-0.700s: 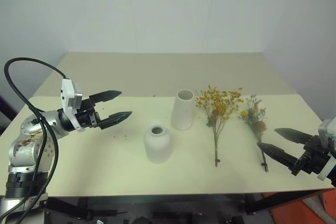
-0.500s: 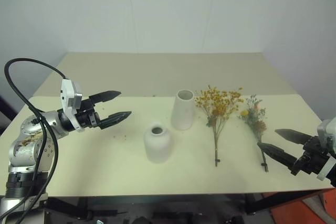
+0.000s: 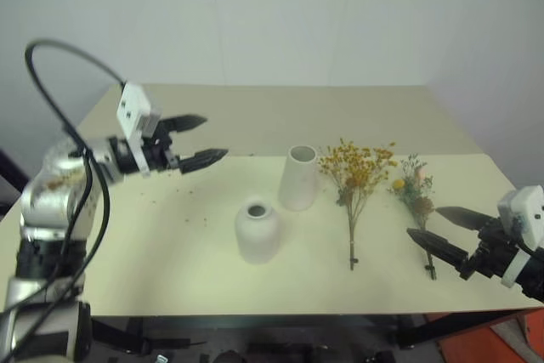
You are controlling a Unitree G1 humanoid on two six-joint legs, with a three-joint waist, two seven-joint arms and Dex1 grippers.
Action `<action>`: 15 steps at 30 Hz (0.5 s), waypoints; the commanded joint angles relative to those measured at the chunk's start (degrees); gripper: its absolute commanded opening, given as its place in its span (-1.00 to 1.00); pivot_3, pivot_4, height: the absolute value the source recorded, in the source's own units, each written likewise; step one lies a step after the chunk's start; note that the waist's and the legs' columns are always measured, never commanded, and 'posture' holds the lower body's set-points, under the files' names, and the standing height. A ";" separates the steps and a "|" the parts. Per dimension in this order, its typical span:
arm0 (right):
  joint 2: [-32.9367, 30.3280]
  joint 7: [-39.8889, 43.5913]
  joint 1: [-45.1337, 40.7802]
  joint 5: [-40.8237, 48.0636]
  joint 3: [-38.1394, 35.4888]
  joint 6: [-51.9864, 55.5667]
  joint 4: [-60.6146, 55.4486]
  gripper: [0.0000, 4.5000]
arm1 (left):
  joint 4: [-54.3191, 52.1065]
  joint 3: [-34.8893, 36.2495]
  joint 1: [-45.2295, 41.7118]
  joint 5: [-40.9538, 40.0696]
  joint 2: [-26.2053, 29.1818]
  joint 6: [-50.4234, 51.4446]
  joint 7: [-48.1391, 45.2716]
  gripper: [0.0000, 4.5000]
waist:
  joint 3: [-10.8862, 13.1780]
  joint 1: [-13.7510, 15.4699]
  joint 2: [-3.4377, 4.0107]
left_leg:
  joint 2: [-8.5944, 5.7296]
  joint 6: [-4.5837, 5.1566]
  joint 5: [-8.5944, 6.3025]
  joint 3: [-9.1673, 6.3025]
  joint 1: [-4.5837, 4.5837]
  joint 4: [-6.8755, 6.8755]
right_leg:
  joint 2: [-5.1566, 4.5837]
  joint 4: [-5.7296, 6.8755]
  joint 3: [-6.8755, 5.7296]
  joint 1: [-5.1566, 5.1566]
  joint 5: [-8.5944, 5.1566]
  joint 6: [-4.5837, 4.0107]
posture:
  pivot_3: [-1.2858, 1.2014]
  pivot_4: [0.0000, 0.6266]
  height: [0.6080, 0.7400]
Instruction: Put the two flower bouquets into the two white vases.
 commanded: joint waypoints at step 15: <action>13.32 -36.44 -46.37 -1.97 28.30 45.79 5.16 1.00 | 28.94 -37.11 -37.00 7.86 -6.31 -9.54 -29.66 0.99 | 0.06 -1.40 0.08 | 0.01 0.18 -0.09 -0.03 -0.49 -0.03 | 0.08 0.10 0.08 -0.60 0.18 -0.52 | 0.03 -0.52 1.00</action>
